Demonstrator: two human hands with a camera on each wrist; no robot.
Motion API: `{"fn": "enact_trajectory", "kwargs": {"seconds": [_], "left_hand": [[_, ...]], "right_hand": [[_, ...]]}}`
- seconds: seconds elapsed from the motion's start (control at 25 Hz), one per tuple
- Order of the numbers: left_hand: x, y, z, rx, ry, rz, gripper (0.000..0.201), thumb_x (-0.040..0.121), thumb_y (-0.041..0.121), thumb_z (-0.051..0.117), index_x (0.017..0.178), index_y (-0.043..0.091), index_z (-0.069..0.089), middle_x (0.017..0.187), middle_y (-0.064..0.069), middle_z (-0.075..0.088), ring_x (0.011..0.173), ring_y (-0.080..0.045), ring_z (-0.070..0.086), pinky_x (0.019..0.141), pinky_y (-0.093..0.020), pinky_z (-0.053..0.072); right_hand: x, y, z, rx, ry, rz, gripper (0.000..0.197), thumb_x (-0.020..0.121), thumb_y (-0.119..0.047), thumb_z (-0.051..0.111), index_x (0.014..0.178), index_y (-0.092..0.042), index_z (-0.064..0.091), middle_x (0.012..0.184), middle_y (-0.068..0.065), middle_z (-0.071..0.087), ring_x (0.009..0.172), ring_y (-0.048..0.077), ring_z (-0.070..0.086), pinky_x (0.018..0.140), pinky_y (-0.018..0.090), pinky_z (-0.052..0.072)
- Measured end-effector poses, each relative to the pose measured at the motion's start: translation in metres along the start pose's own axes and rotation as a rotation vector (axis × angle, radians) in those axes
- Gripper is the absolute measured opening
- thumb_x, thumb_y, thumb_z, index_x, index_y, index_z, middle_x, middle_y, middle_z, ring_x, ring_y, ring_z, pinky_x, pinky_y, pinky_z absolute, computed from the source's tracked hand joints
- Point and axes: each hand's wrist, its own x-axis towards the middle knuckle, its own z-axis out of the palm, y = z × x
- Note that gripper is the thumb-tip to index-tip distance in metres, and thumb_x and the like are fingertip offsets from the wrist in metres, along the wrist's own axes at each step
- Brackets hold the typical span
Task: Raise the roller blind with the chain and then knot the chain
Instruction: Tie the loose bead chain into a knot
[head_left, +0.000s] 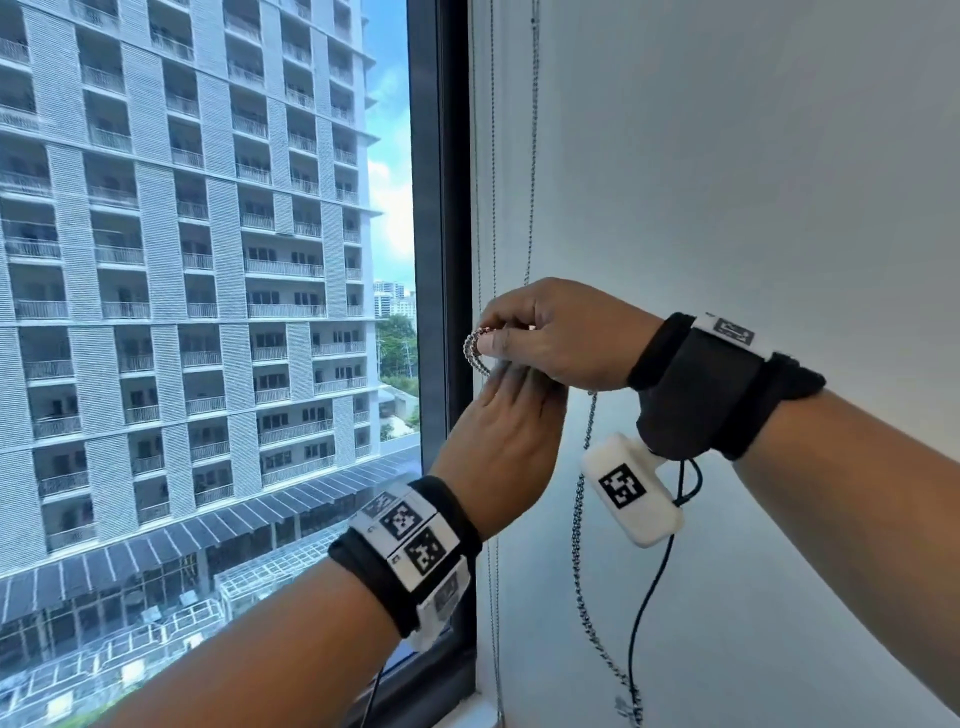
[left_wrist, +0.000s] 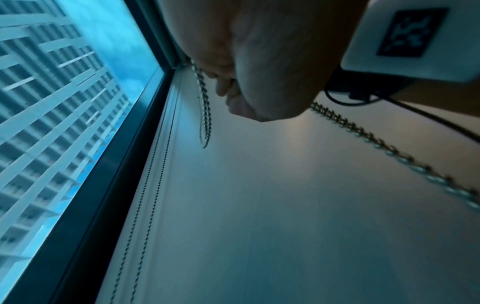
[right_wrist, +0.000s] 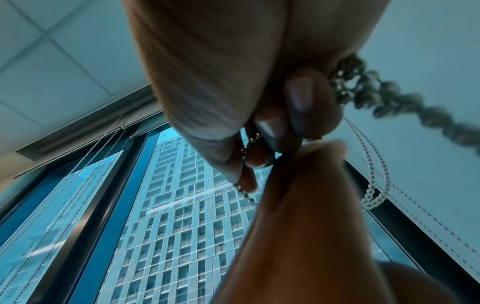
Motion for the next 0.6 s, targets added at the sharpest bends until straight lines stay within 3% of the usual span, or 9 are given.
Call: {"fn": "enact_trajectory", "kwargs": {"seconds": [0.12, 0.2, 0.28, 0.36, 0.4, 0.48, 0.56, 0.6], "left_hand": [[0.013, -0.012, 0.0, 0.085, -0.022, -0.274, 0.057, 0.087, -0.001, 0.025, 0.14, -0.017, 0.039, 0.14, -0.041, 0.044, 0.134, -0.055, 0.039, 0.116, -0.06, 0.024], [0.014, -0.026, -0.007, 0.145, -0.127, -0.471, 0.062, 0.088, 0.004, 0.022, 0.147, -0.016, 0.024, 0.149, -0.042, 0.03, 0.14, -0.054, 0.031, 0.115, -0.059, 0.025], [0.017, -0.035, -0.022, 0.217, -0.31, -0.582, 0.063, 0.091, 0.01, 0.024, 0.147, -0.017, 0.018, 0.144, -0.039, 0.041, 0.127, -0.048, 0.05, 0.097, -0.053, 0.042], [0.019, -0.04, -0.036, 0.219, -0.324, -0.496, 0.046, 0.095, 0.009, 0.032, 0.135, -0.01, 0.044, 0.113, -0.024, 0.065, 0.095, -0.039, 0.065, 0.073, -0.044, 0.048], [0.018, -0.042, -0.044, 0.139, -0.279, -0.451, 0.034, 0.096, 0.007, 0.035, 0.122, -0.003, 0.055, 0.101, -0.019, 0.068, 0.086, -0.038, 0.066, 0.068, -0.042, 0.047], [0.021, -0.052, -0.057, -0.204, -0.197, -0.559, 0.022, 0.097, 0.003, 0.039, 0.105, 0.006, 0.06, 0.095, -0.014, 0.069, 0.076, -0.033, 0.071, 0.065, -0.04, 0.053], [0.023, -0.061, -0.062, -0.675, -0.197, -0.762, 0.016, 0.1, 0.006, 0.045, 0.103, 0.008, 0.061, 0.101, -0.012, 0.07, 0.065, -0.025, 0.075, 0.065, -0.042, 0.062], [0.023, -0.063, -0.065, -0.895, -0.203, -0.827, 0.015, 0.099, 0.009, 0.054, 0.111, 0.007, 0.061, 0.105, -0.013, 0.071, 0.065, -0.024, 0.076, 0.067, -0.043, 0.063]], "right_hand": [[-0.001, 0.001, 0.0, -0.002, 0.13, -0.034, 0.014, 0.095, -0.028, 0.059, 0.087, -0.02, 0.068, 0.074, -0.014, 0.064, 0.068, -0.004, 0.058, 0.062, 0.011, 0.038], [-0.003, -0.001, 0.0, -0.039, 0.168, -0.031, 0.013, 0.091, -0.028, 0.063, 0.084, -0.017, 0.067, 0.066, -0.012, 0.058, 0.06, -0.004, 0.052, 0.055, 0.01, 0.035], [-0.005, -0.004, -0.003, -0.073, 0.135, -0.011, 0.006, 0.087, -0.024, 0.066, 0.084, -0.019, 0.067, 0.067, -0.01, 0.059, 0.058, -0.002, 0.051, 0.053, 0.011, 0.036], [-0.004, -0.004, -0.006, -0.124, 0.111, -0.017, 0.006, 0.085, -0.02, 0.064, 0.087, -0.018, 0.069, 0.069, -0.011, 0.059, 0.058, 0.0, 0.05, 0.053, 0.011, 0.036], [-0.002, -0.003, -0.008, -0.157, 0.139, -0.036, 0.008, 0.085, -0.018, 0.062, 0.09, -0.017, 0.069, 0.07, -0.011, 0.059, 0.059, 0.002, 0.05, 0.054, 0.011, 0.035], [0.005, 0.006, -0.015, -0.204, 0.265, -0.091, 0.013, 0.087, -0.014, 0.058, 0.092, -0.015, 0.07, 0.076, -0.01, 0.058, 0.064, 0.002, 0.05, 0.058, 0.01, 0.035], [0.013, 0.017, -0.023, -0.223, 0.397, -0.145, 0.017, 0.089, -0.01, 0.056, 0.094, -0.015, 0.072, 0.083, -0.005, 0.055, 0.067, 0.005, 0.049, 0.063, 0.011, 0.034], [0.017, 0.024, -0.025, -0.22, 0.434, -0.151, 0.018, 0.09, -0.01, 0.057, 0.097, -0.015, 0.074, 0.087, -0.002, 0.057, 0.069, 0.008, 0.051, 0.066, 0.015, 0.037]]}}
